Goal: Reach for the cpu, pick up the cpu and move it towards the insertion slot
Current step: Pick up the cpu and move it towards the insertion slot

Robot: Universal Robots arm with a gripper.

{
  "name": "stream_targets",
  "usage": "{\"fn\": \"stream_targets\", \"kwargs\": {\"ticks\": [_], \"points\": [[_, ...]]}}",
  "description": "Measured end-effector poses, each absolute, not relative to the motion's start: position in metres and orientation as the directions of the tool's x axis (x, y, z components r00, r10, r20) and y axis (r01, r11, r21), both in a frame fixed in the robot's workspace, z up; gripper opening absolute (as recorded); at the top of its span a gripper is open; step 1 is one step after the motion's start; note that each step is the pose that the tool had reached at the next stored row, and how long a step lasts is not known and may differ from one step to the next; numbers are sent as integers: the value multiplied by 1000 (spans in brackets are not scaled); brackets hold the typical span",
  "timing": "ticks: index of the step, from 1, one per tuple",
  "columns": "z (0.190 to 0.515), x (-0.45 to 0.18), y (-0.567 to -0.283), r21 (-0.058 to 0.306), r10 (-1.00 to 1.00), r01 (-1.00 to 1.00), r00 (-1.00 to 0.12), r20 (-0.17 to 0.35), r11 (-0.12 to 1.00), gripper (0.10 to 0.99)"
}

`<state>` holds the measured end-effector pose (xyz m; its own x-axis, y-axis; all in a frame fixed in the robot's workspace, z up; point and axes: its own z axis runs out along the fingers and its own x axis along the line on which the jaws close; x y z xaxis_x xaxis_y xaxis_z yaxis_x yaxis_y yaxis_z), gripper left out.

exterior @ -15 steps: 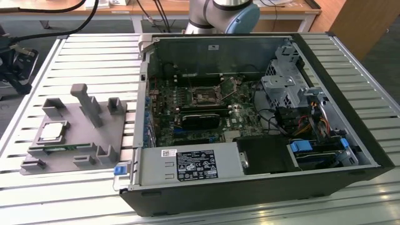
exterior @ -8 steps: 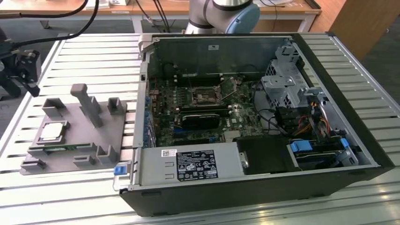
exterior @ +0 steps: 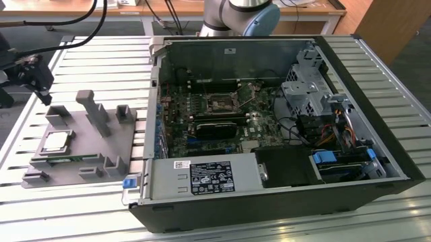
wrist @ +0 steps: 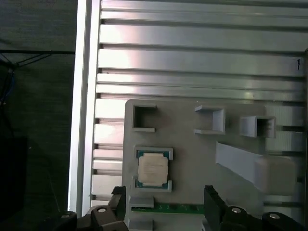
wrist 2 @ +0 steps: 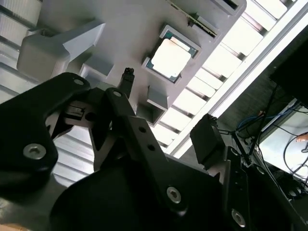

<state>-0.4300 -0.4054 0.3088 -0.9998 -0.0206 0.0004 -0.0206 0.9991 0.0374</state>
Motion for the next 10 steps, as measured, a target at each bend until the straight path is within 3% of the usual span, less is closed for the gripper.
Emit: {"fn": "stream_targets", "kwargs": {"ticks": [1, 3, 4, 10], "points": [[307, -430, -406, 37, -21, -21, -1000, 0, 999, 761], [304, -431, -406, 37, -20, -20, -1000, 0, 999, 761], [302, -431, -406, 37, -21, -21, -1000, 0, 999, 824], [291, -432, -409, 37, -21, -20, -1000, 1, 999, 824]]}}
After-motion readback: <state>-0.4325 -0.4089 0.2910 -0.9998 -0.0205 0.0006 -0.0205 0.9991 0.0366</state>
